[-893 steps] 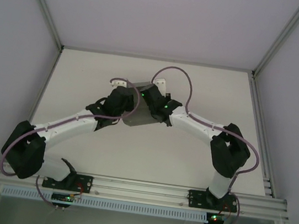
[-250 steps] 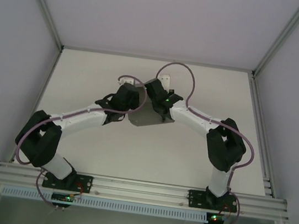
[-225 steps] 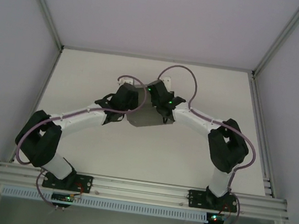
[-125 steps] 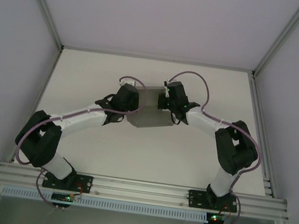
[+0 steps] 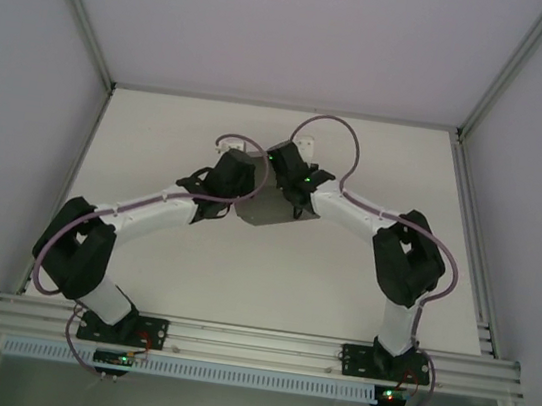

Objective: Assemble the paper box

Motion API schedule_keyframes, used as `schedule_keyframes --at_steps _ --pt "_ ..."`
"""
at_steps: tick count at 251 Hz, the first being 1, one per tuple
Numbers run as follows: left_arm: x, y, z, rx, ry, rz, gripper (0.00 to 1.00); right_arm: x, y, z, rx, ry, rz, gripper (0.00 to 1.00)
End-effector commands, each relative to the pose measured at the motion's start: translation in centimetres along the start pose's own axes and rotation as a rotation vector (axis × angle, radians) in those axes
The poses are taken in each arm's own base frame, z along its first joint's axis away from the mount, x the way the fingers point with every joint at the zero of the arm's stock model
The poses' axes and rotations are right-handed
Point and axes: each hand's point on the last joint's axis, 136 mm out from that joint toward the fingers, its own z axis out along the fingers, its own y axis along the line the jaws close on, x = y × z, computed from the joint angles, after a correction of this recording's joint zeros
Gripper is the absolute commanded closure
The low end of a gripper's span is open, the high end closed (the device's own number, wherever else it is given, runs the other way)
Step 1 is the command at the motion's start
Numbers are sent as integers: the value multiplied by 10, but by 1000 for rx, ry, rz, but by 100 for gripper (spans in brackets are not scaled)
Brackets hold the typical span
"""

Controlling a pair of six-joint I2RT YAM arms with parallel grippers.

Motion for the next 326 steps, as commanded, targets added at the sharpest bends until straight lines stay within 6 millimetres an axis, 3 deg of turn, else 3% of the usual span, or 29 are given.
schedule_keyframes --at_steps 1,30,64,105,119,128,150,167,180,229,236,290,326 --pt "-4 27 -3 -132 2 -66 100 6 -110 10 548 -43 6 100" --pt "-3 28 0 -139 13 -67 100 -2 -124 0 692 -53 -11 100" --pt "-2 27 4 -143 20 -65 100 0 -111 8 637 -29 2 100" --pt "0 26 7 -142 26 -66 100 10 -58 32 145 -19 151 100" --pt "-1 25 7 -133 27 -67 100 3 -38 32 -66 -37 198 100" --pt "-1 25 7 -127 26 -61 100 6 -32 29 -155 -47 225 94" --pt "-3 19 7 -86 15 -28 100 -7 -9 11 -407 -148 191 83" --pt "-4 16 6 -71 8 3 100 -15 4 -9 -577 -213 182 60" --pt "-5 17 6 -72 5 20 100 -18 11 -26 -706 -240 179 50" --pt "-13 13 -1 -29 -38 62 100 -23 15 -62 -966 -234 214 13" --pt "-14 12 -3 -20 -44 70 100 -25 14 -64 -964 -244 221 1" --pt "-20 10 -14 44 -53 162 100 -32 -6 -84 -885 -297 191 1" --pt "4 -3 -21 204 75 396 100 -31 -30 -106 -814 -338 183 1"
